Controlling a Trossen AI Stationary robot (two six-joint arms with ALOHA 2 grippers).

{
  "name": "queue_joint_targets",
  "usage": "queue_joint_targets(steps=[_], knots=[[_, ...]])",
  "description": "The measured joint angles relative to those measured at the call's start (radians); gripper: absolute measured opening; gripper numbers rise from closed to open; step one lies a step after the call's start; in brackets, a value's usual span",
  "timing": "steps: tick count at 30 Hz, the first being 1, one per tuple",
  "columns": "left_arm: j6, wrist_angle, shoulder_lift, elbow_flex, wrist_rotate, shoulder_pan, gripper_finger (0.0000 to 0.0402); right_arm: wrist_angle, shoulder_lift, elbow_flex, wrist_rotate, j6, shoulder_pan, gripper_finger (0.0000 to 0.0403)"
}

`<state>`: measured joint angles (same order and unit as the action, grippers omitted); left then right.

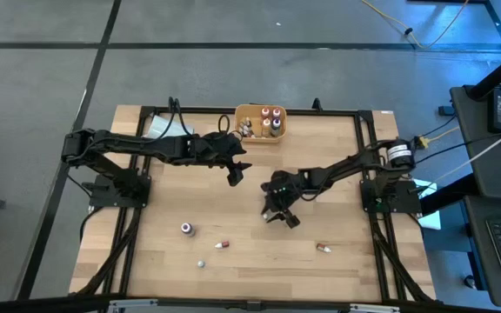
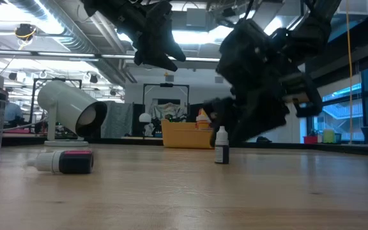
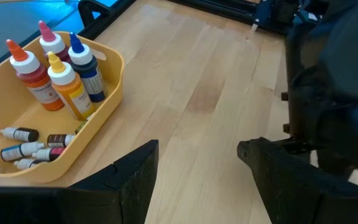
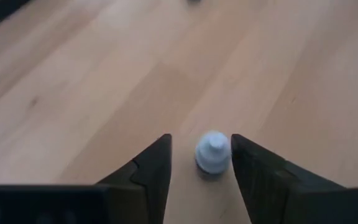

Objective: Pick & Place food coloring
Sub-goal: Put the black food coloring bottle into the yellow bin

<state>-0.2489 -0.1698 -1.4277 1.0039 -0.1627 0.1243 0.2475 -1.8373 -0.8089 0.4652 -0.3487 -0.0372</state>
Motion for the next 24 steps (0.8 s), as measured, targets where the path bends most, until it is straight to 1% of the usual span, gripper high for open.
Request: queue_joint_targets(steps=[4, 11, 15, 19, 21, 24], knots=[[0.0, 0.0, 0.0, 0.0, 0.0, 0.0, 0.0244, 0.006, -0.022, 0.0, 0.0, 0.004, -0.003, 0.0147], [-0.002, -0.001, 0.0, 0.0, 0.0, -0.005, 0.0245, 0.012, -0.023, 0.0, 0.0, 0.007, -0.02, 0.0082], [-0.003, 0.0, 0.0, 0.0, 0.0, -0.013, 0.0243, 0.004, -0.011, 0.0, -0.004, 0.03, -0.019, 0.0077], [-0.002, -0.001, 0.0, 0.0, 0.0, -0.024, 0.0244, -0.06, 0.052, -0.012, -0.093, 0.054, 0.005, 0.0087], [-0.004, -0.013, 0.0, 0.0, 0.0, -0.029, 0.0245, -0.147, 0.097, -0.044, -0.147, 0.08, 0.034, 0.0092], [-0.074, -0.06, 0.01, -0.002, 0.001, -0.031, 0.0246, -0.286, 0.162, -0.119, -0.221, 0.086, 0.082, 0.0086]])
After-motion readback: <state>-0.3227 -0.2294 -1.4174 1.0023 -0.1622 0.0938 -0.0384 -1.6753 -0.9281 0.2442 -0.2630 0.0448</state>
